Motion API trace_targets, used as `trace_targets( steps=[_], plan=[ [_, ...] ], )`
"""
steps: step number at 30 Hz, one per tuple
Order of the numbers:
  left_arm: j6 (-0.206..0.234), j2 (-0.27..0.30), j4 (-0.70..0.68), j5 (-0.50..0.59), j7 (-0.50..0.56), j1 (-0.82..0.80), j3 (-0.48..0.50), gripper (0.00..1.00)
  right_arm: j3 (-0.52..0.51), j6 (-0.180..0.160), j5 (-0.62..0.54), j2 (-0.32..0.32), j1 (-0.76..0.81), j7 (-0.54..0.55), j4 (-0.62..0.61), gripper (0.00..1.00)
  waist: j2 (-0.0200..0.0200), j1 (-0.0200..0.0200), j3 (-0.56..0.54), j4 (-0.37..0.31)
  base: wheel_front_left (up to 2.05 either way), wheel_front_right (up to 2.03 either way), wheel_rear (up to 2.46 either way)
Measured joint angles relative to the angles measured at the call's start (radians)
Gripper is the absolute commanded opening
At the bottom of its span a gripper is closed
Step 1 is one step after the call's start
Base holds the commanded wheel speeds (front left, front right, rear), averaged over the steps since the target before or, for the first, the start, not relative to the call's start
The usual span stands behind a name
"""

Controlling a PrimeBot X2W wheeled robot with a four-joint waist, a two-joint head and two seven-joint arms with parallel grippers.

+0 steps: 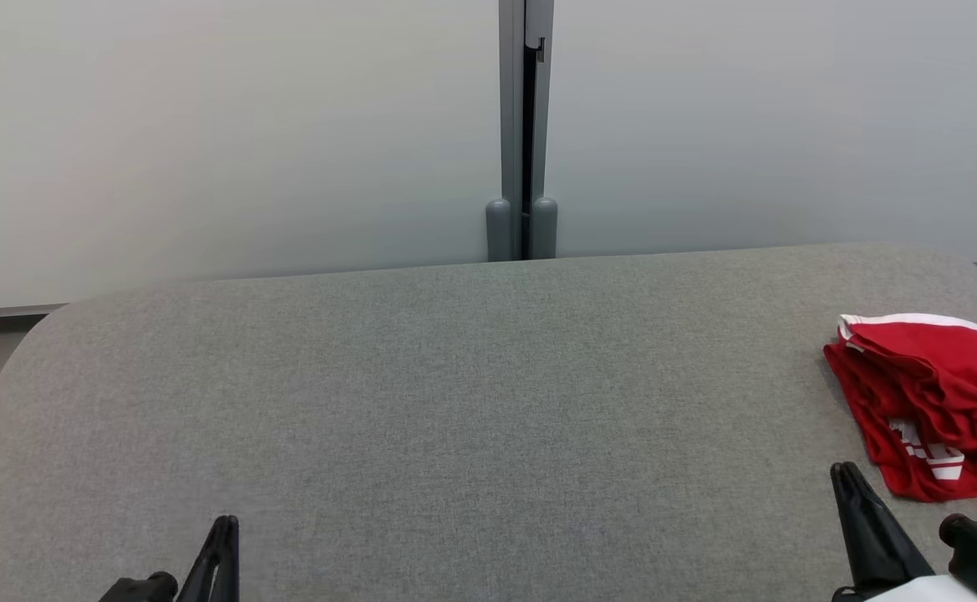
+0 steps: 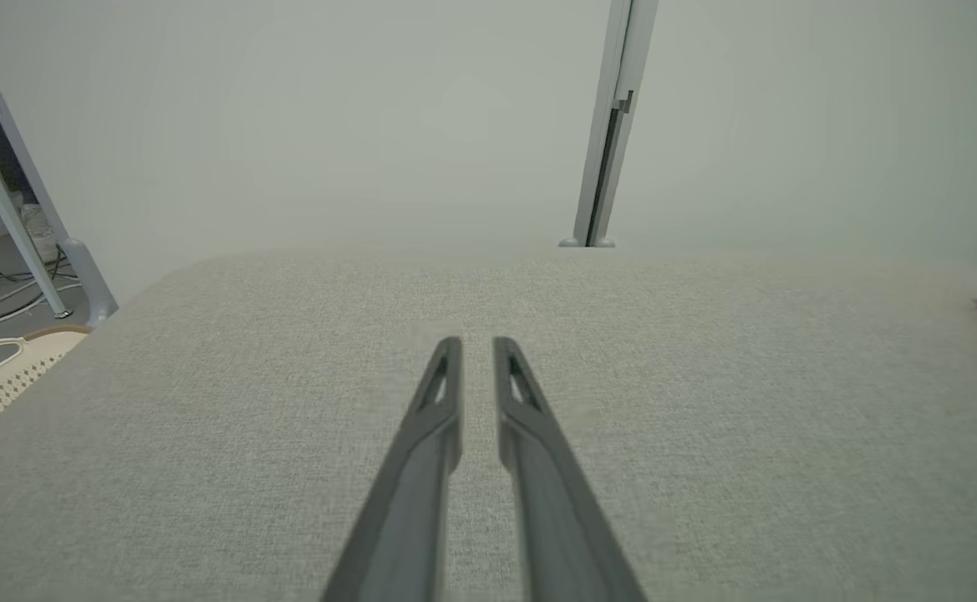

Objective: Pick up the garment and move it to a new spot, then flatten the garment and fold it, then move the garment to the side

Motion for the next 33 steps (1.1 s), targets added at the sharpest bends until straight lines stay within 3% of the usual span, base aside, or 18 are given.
trace_targets(
  steps=[33],
  plan=[
    [-0.102,-0.071,0.062,-0.48,0.106,-0.086,0.116,0.0,-0.047,0.0,0.526,0.023,-0.095,0.021,0.119,0.0,0.0,0.0,0.028,-0.001,0.0,0.0,0.0]
  ],
)
